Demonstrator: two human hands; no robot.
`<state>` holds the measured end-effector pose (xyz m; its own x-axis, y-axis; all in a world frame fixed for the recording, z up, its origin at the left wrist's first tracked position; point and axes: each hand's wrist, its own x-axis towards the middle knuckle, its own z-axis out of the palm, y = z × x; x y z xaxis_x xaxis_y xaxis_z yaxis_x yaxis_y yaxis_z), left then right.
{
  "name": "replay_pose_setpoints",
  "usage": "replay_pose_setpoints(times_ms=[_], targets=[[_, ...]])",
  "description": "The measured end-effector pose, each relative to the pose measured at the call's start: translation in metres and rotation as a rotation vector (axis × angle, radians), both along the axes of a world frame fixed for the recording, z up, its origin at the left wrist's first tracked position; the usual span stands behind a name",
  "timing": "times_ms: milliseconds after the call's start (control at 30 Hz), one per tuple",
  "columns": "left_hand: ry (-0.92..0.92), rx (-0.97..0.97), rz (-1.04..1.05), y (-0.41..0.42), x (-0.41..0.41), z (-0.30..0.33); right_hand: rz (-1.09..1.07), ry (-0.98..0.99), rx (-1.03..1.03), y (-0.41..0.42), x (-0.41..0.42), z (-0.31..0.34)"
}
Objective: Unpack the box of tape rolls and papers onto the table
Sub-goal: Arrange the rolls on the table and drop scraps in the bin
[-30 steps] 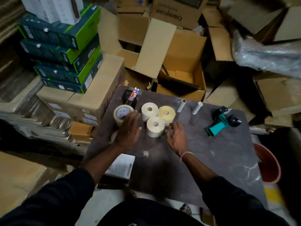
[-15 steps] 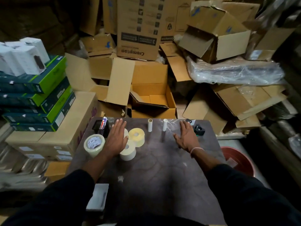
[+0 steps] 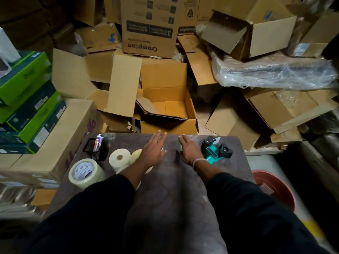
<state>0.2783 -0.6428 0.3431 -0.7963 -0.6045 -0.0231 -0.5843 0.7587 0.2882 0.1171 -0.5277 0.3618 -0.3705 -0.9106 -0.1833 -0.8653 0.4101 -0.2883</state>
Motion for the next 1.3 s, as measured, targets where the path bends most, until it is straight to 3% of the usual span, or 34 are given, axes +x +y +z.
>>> replay_pose_setpoints(times_ms=[167, 467, 567, 733, 900, 1133, 1300], targets=[[-0.066, 0.047, 0.146, -0.023, -0.031, -0.02, -0.019, -0.044, -0.063, -0.021, -0.015, -0.021], [0.165, 0.025, 0.263, -0.014, -0.05, -0.036, -0.075, -0.089, -0.341, -0.019, -0.03, -0.023], [0.285, 0.234, 0.283, -0.002, -0.066, -0.014, -0.254, -0.202, -0.454, 0.003, -0.047, -0.006], [0.422, 0.673, 0.141, 0.041, -0.109, 0.034, -0.356, -0.449, -0.514, 0.061, -0.088, 0.022], [0.467, 0.841, 0.073, 0.099, -0.172, 0.047, -0.562, -0.616, -0.593, 0.143, -0.137, 0.033], [0.281, 0.736, -0.118, 0.228, -0.274, 0.023, -0.767, -0.308, -0.468, 0.282, -0.203, 0.009], [0.178, 0.604, -0.118, 0.303, -0.312, -0.01, -0.889, -0.234, -0.289, 0.341, -0.228, -0.038]])
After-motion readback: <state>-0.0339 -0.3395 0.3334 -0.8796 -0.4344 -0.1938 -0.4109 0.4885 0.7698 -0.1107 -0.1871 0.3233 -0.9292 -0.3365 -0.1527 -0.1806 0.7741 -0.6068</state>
